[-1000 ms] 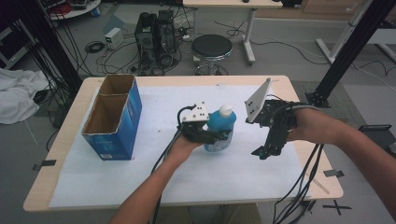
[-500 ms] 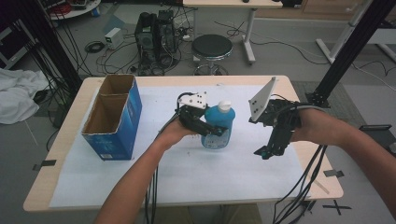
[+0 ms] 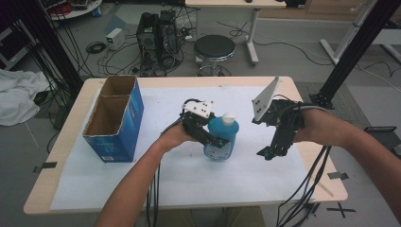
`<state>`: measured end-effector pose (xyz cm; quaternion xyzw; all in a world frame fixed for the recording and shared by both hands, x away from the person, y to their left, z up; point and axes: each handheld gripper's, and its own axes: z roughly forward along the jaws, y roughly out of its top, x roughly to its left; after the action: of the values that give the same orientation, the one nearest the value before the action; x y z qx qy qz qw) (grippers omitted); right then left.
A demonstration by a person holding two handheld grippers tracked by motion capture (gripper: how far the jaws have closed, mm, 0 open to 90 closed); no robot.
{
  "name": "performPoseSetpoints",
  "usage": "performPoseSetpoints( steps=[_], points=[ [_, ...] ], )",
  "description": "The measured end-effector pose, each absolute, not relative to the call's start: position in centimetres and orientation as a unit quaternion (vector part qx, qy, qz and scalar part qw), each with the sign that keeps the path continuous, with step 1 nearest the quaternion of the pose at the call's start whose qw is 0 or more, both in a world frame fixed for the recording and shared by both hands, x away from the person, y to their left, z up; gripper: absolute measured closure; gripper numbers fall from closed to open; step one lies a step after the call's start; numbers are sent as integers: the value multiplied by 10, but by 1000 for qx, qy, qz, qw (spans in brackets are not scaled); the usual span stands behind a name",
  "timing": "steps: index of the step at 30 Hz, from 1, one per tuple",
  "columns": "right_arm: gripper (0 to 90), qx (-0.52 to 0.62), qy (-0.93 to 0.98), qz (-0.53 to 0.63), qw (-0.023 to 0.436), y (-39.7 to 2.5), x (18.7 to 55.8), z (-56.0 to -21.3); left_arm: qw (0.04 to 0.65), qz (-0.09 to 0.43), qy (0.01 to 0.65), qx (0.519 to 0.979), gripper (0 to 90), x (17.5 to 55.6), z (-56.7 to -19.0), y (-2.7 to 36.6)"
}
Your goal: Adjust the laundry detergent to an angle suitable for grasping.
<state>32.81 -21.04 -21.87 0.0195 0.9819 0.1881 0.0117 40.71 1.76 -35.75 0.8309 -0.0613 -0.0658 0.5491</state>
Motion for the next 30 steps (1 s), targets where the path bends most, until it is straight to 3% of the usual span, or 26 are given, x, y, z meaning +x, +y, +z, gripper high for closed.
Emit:
performPoseSetpoints(
  steps=[3, 30],
  points=[
    [26, 24, 982, 186, 12, -212, 331, -219, 544, -61, -86, 833, 434, 406, -357, 15],
    [26, 29, 983, 184, 11, -212, 333, -221, 531, -55, -76, 842, 436, 417, -372, 10]
  ],
)
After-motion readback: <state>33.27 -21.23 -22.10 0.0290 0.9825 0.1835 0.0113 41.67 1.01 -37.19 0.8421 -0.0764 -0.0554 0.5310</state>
